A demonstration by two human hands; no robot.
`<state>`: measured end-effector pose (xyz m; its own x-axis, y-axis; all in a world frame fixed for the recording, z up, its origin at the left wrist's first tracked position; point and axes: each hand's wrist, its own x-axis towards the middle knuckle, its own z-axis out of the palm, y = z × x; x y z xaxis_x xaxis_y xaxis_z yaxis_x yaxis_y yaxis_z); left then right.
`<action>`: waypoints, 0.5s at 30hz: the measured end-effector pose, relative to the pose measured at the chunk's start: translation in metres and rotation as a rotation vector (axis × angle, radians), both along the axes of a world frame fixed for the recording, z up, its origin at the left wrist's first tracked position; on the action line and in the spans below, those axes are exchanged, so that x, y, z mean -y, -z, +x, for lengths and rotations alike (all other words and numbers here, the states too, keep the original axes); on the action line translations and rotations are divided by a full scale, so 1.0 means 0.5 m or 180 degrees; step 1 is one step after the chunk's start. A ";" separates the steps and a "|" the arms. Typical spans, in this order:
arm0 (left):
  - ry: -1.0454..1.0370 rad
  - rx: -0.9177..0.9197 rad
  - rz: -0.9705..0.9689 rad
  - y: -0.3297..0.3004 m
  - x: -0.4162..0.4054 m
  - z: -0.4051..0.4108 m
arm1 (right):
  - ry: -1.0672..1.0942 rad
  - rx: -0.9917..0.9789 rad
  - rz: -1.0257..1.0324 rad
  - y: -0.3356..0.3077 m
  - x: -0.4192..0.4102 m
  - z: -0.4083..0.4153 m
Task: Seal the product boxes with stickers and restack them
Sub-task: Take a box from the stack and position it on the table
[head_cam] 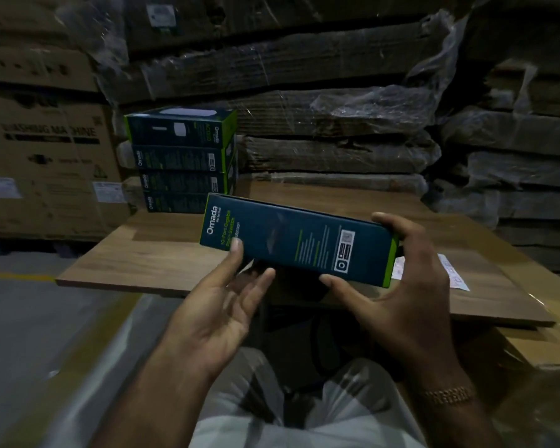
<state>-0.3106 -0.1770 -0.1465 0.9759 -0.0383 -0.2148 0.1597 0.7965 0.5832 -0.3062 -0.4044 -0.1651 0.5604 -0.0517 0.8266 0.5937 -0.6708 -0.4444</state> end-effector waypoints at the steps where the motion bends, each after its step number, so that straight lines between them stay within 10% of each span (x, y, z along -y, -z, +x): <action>1: 0.0042 0.0013 0.0025 -0.005 0.000 -0.003 | 0.0001 0.0040 0.0011 -0.009 -0.003 0.003; 15: -0.0056 0.0238 0.0185 -0.011 0.006 -0.017 | -0.0056 0.0127 0.0016 -0.030 0.002 0.009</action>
